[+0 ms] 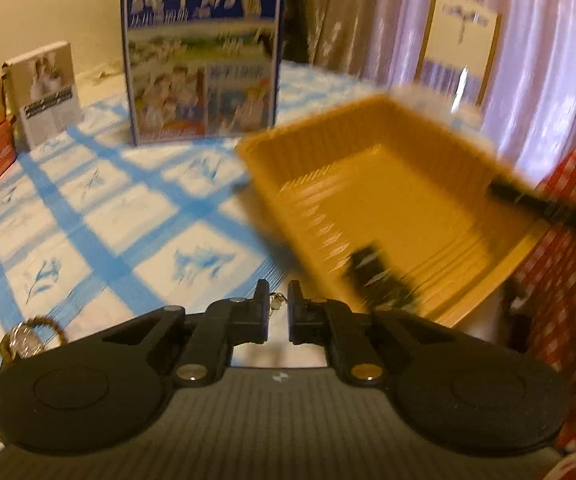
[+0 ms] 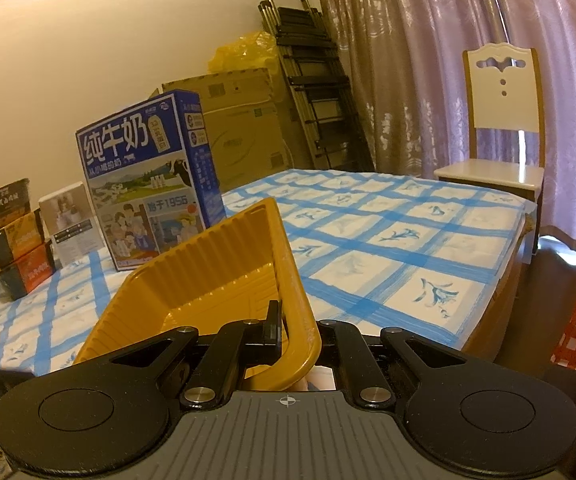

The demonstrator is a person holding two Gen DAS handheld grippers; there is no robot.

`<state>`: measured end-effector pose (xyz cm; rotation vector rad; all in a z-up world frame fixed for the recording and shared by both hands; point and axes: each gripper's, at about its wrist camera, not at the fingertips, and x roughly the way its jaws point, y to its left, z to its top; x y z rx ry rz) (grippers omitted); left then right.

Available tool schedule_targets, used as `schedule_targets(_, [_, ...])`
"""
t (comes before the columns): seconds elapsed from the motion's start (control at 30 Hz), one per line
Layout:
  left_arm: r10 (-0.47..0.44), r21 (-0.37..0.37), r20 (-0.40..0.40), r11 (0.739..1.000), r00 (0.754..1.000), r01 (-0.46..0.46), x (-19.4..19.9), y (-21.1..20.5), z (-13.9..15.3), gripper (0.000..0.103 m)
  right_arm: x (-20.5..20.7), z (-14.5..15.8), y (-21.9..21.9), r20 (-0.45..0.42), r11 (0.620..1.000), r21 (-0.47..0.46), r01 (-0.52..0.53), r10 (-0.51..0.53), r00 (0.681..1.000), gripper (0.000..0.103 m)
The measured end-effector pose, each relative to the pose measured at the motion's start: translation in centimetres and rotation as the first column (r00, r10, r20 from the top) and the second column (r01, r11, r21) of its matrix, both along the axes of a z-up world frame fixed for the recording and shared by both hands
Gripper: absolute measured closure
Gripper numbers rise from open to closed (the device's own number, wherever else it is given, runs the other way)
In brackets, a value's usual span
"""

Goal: Organize jewelry

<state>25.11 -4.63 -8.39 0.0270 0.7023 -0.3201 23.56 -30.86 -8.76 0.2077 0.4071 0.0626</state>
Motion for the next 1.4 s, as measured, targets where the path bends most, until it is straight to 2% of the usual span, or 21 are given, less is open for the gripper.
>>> schedule_targets(0.13, [-0.065, -0.096, 0.008, 0.993, 0.998, 0.066, 0.2, -2.1, 1.8, 0.096, 0.1, 0.1, 0.6, 0.002, 1.0, 0.0, -0.012, 0.012, 1.0, 0.096])
schedule_targets(0.37, [-0.13, -0.194, -0.056, 0.974, 0.99, 0.117, 1.5, -6.7, 1.0, 0.096, -0.2, 0.2, 0.9, 0.004, 1.0, -0.001, -0.023, 0.023, 1.0, 0.096])
schedule_targets(0.53, [-0.111, -0.246, -0.081, 0.965, 0.991, 0.088, 2.0, -7.4, 0.5, 0.093, -0.2, 0.2, 0.9, 0.002, 1.0, 0.003, -0.021, 0.021, 1.0, 0.096])
schedule_targets(0.63, [-0.094, -0.28, -0.075, 0.958, 0.993, 0.07, 1.9, -7.3, 0.8, 0.079, -0.3, 0.1, 1.0, -0.001, 1.0, 0.007, -0.019, 0.019, 1.0, 0.096])
schedule_targets(0.67, [-0.089, -0.286, -0.067, 0.956, 0.994, 0.066, 1.8, -7.2, 1.0, 0.077, -0.3, 0.1, 1.0, -0.003, 1.0, 0.01, -0.018, 0.018, 1.0, 0.096])
schedule_targets(0.87, [-0.031, -0.317, -0.009, 0.948, 0.999, 0.027, -0.3, -5.3, 2.8, 0.075, -0.4, 0.0, 0.9, -0.009, 1.0, 0.016, -0.015, 0.015, 1.0, 0.096])
schedule_targets(1.0, [0.023, -0.265, 0.031, 0.964, 0.999, -0.014, -3.5, -2.4, 3.1, 0.075, -0.5, -0.1, 0.8, -0.014, 1.0, 0.018, -0.013, 0.013, 1.0, 0.096])
schedule_targets(1.13, [0.127, -0.169, -0.019, 0.977, 0.992, -0.128, -6.3, 1.4, 1.6, 0.075, -0.7, -0.3, 0.7, -0.015, 1.0, 0.024, -0.008, 0.009, 1.0, 0.096])
schedule_targets(1.27, [0.218, -0.08, -0.074, 0.971, 0.973, -0.224, -9.0, 4.4, 0.0, 0.075, -0.7, -0.3, 0.7, -0.019, 1.0, 0.025, -0.008, 0.008, 1.0, 0.096])
schedule_targets(1.4, [0.255, -0.028, -0.108, 0.965, 0.961, -0.259, -10.2, 6.4, -1.1, 0.076, -0.8, -0.5, 0.6, -0.026, 1.0, 0.03, -0.004, 0.005, 1.0, 0.096])
